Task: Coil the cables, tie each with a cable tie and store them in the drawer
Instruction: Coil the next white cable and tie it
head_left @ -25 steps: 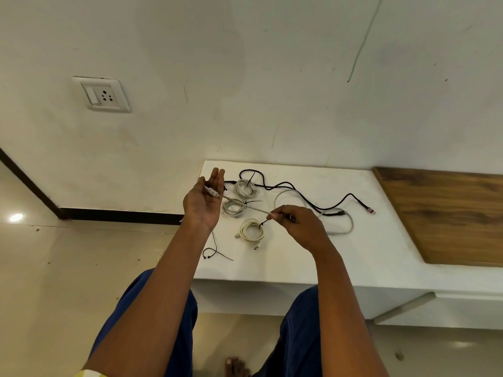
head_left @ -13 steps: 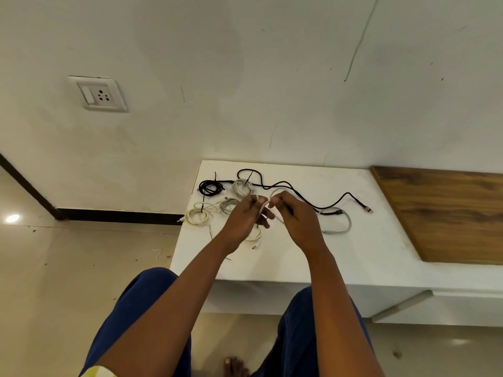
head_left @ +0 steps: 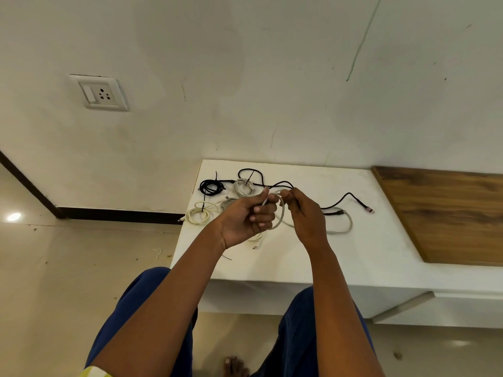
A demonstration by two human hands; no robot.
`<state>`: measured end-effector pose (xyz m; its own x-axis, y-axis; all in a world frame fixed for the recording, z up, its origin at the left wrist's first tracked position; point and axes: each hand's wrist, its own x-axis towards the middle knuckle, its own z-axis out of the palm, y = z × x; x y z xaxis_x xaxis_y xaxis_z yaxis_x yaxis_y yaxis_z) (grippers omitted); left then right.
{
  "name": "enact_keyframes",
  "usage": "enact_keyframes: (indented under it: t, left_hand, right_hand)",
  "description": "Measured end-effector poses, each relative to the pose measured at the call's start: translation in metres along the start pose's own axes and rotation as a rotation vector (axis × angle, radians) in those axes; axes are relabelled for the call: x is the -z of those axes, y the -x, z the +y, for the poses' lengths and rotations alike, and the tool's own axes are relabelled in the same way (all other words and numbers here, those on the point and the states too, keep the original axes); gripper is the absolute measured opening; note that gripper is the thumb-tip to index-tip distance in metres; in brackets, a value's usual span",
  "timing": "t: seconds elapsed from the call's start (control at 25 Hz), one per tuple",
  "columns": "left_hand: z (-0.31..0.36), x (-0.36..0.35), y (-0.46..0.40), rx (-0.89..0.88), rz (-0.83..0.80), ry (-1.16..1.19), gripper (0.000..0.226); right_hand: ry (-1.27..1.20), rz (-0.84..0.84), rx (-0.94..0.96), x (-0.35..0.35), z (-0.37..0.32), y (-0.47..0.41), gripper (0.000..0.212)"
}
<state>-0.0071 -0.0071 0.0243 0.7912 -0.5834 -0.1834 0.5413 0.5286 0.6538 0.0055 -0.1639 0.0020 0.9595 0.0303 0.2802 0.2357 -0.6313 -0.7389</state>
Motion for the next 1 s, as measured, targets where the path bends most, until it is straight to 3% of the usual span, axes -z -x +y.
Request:
enact_keyframes:
  t: [0.2, 0.44, 0.6, 0.88, 1.0]
  left_hand:
    - [0.011, 0.003, 0.001, -0.103, -0.044, 0.245, 0.028]
    - [0.012, 0.001, 0.0, -0.185, -0.062, 0.34, 0.025]
    - [0.014, 0.001, 0.0, -0.222, -0.046, 0.359, 0.029]
    - [0.026, -0.001, 0.011, -0.311, -0.159, 0.454, 0.027]
    - [0.035, 0.004, 0.015, -0.439, -0.062, 0.455, 0.021]
  right_hand:
    - [-0.006, -0.042, -0.01, -0.002, 0.001, -0.005, 0.032]
    - [0.044, -0.087, -0.016, -0.005, 0.006, -0.007, 0.032]
    - [-0.047, -0.163, -0.017, -0.008, 0.011, -0.009, 0.03]
    - [-0.073, -0.303, -0.08, -0.011, 0.025, -0.009, 0.026]
    - [-0.08, -0.284, -0.091, -0.006, 0.028, -0.008, 0.025]
